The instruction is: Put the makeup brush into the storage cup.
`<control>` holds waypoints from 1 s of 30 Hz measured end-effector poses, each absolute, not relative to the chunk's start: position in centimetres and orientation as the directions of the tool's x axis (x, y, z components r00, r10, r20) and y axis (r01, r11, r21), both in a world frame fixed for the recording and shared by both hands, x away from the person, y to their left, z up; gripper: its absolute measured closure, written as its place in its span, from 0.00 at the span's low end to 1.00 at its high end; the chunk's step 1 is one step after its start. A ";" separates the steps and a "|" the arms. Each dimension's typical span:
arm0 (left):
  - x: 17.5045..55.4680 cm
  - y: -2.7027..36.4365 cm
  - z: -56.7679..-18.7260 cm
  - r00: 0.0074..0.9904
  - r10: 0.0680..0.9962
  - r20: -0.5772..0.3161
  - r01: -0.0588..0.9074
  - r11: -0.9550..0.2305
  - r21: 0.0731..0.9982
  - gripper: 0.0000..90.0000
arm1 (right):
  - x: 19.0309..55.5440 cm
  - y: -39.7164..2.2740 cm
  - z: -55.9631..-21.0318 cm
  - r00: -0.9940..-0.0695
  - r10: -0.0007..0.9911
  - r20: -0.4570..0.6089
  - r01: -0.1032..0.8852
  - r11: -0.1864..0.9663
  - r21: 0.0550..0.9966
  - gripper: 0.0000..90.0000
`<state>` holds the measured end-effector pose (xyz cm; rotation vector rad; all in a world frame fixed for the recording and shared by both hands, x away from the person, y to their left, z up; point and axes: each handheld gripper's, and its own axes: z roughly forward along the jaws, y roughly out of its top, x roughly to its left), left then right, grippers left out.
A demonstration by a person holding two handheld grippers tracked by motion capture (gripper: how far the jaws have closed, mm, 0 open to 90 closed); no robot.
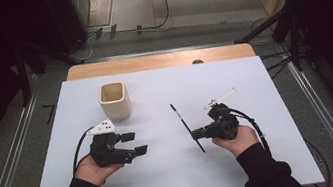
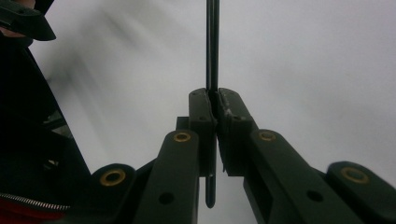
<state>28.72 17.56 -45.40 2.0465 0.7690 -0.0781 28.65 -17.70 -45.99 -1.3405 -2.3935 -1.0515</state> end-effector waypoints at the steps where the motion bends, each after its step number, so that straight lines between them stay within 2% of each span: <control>1: 28.8 17.4 -45.4 0.802 0.487 -0.346 0.552 -0.382 0.741 0.28 | 28.6 -17.7 -46.0 -0.567 0.662 0.490 0.809 0.333 0.485 0.97; 21: 29.9 15.1 -44.9 0.777 0.479 -0.407 0.596 -0.354 0.721 0.29 | 27.4 -16.6 -46.2 -0.561 0.672 0.483 0.798 0.284 0.532 0.97; 30: 30.0 14.4 -44.6 0.776 0.485 -0.403 0.591 -0.335 0.734 0.31 | 27.1 -16.0 -46.2 -0.556 0.677 0.482 0.793 0.259 0.551 0.97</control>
